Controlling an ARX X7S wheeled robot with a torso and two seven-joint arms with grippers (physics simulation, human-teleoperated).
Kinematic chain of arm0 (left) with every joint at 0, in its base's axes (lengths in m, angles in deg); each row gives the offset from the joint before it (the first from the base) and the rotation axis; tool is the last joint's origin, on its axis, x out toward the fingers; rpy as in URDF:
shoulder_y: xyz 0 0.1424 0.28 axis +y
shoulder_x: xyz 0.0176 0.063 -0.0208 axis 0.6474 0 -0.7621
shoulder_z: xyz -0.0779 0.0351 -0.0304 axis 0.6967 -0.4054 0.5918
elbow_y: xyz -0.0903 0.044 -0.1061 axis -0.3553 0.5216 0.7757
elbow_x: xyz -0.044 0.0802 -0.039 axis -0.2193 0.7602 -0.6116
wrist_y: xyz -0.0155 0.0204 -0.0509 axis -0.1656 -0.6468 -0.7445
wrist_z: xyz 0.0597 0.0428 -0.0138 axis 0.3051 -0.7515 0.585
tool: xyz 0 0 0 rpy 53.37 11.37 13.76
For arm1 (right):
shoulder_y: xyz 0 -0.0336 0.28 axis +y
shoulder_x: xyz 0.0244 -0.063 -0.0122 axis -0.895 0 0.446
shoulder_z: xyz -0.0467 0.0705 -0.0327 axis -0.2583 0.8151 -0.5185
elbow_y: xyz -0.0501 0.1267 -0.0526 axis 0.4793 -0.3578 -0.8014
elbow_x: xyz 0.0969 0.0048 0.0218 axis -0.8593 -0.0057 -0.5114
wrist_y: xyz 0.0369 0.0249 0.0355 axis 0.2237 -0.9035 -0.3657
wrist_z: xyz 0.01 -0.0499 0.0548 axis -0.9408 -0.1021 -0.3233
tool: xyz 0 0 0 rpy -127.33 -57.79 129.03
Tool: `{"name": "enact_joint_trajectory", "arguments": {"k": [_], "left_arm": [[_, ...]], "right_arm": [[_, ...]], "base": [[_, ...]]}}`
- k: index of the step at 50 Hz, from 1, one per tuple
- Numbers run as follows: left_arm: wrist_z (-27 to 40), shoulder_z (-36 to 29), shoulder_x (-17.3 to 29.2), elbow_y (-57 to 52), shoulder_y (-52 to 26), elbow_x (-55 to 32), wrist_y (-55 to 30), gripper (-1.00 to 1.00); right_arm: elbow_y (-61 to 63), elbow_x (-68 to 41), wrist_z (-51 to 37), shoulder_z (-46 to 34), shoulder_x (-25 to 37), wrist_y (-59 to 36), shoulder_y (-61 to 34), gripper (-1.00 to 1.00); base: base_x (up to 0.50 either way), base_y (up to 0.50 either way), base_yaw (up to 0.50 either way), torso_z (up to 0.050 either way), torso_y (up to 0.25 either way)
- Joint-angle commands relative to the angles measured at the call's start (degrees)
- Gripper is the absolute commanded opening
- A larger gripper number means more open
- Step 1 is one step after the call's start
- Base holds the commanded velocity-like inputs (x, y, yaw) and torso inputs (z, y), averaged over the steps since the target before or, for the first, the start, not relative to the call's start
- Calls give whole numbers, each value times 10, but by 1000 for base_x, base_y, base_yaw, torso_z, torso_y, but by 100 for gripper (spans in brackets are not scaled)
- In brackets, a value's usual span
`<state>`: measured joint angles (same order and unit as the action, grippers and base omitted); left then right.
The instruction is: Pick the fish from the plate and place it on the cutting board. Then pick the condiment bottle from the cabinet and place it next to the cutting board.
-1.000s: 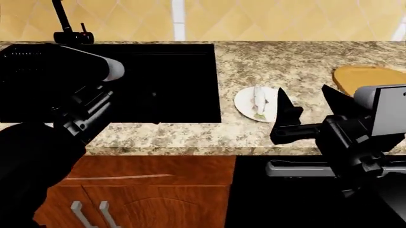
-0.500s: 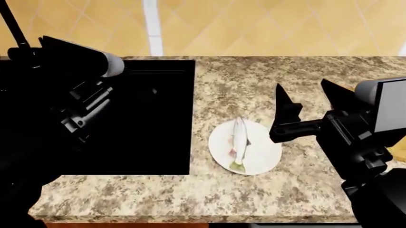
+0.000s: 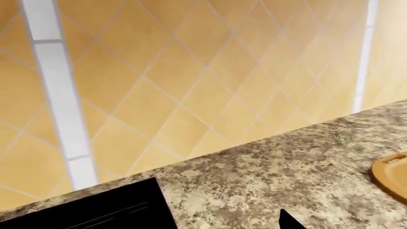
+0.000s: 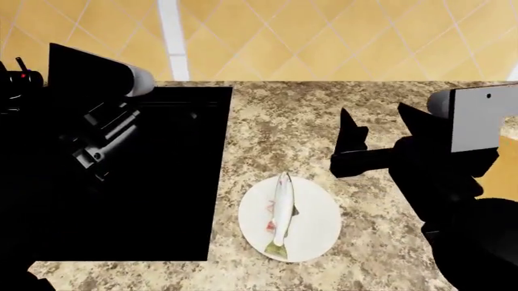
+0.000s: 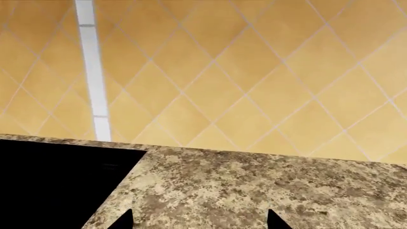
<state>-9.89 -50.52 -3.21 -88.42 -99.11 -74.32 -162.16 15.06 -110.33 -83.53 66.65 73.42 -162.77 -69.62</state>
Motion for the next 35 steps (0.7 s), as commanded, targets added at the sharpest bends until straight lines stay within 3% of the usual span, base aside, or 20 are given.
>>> {"name": "enact_joint_trajectory", "arguments": {"k": [1, 3, 10, 15, 20, 35], "left_arm": [[7, 7, 13, -1, -21, -12, -23, 100], [7, 9, 18, -3, -27, -15, -29, 100], [10, 15, 35, -1, -47, -21, -43, 100], [12, 19, 40, 0, -51, -24, -44, 100], [13, 19, 41, 0, -52, -28, -42, 100], [20, 14, 42, 1, -51, -35, -38, 100]], "right_arm": [[-146, -411, -557, -200, 48, 87, -134, 100], [-147, -402, -558, -313, 95, 205, -158, 100], [-157, -433, -558, -677, 177, 520, -311, 100], [-149, -514, -557, -901, 184, 732, -447, 100], [-147, -541, -554, -966, 161, 795, -468, 100], [-148, -541, -543, -1007, 161, 827, -440, 100]], "base": [[0, 0, 0, 0, 0], [0, 0, 0, 0, 0], [0, 0, 0, 0, 0], [0, 0, 0, 0, 0], [0, 0, 0, 0, 0], [0, 0, 0, 0, 0]]}}
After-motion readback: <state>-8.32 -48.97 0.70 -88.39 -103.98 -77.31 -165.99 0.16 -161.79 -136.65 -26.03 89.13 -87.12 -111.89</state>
